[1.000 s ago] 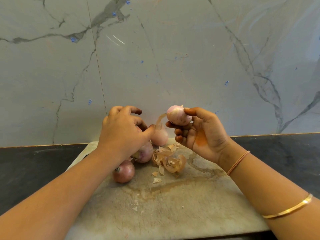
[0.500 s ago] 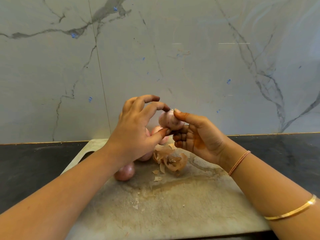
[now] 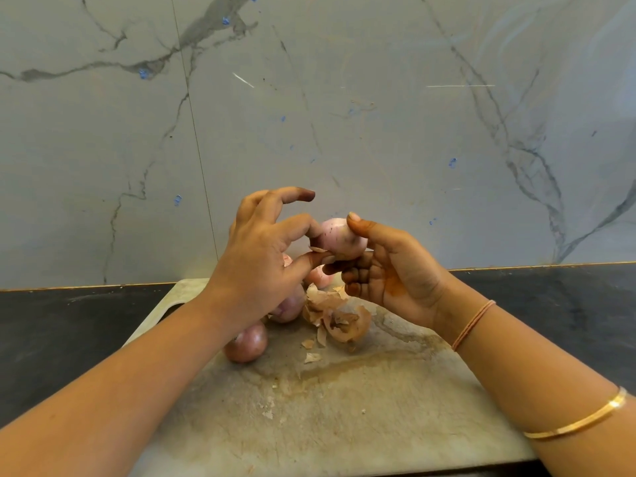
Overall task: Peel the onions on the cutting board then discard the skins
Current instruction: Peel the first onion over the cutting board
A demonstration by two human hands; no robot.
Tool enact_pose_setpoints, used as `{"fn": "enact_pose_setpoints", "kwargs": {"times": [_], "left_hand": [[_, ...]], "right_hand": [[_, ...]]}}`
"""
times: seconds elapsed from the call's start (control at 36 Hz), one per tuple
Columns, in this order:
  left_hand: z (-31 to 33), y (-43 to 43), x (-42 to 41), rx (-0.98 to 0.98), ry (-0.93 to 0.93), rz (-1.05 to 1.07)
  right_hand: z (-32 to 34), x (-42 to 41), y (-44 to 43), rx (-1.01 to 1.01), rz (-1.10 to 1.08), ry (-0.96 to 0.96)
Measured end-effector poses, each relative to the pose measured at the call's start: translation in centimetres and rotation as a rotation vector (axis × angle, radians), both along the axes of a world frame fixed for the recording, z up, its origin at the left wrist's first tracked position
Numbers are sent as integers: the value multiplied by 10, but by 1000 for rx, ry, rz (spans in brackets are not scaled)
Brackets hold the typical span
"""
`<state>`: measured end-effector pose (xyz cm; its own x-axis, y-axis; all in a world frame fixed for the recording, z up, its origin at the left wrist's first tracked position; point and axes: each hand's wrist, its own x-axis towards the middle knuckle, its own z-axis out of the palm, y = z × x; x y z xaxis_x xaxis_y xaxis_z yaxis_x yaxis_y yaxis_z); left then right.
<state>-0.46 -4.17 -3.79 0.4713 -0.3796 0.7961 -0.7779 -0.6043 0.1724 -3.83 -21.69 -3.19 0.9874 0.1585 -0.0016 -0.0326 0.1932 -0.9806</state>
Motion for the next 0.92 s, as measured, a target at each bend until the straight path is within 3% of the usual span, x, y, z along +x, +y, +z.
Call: {"fn": "enact_pose_setpoints", "kwargs": {"times": [0.33, 0.58, 0.78, 0.92], "left_hand": [[0, 0, -4, 83, 104, 76], [0, 1, -4, 121, 207, 63], [0, 0, -2, 69, 84, -47], [0, -1, -3, 7, 12, -66]], "right_hand": [[2, 4, -9, 192, -185, 149], [3, -1, -4, 238, -53, 78], [7, -2, -5, 346, 42, 72], [7, -5, -3, 264, 147, 36]]}}
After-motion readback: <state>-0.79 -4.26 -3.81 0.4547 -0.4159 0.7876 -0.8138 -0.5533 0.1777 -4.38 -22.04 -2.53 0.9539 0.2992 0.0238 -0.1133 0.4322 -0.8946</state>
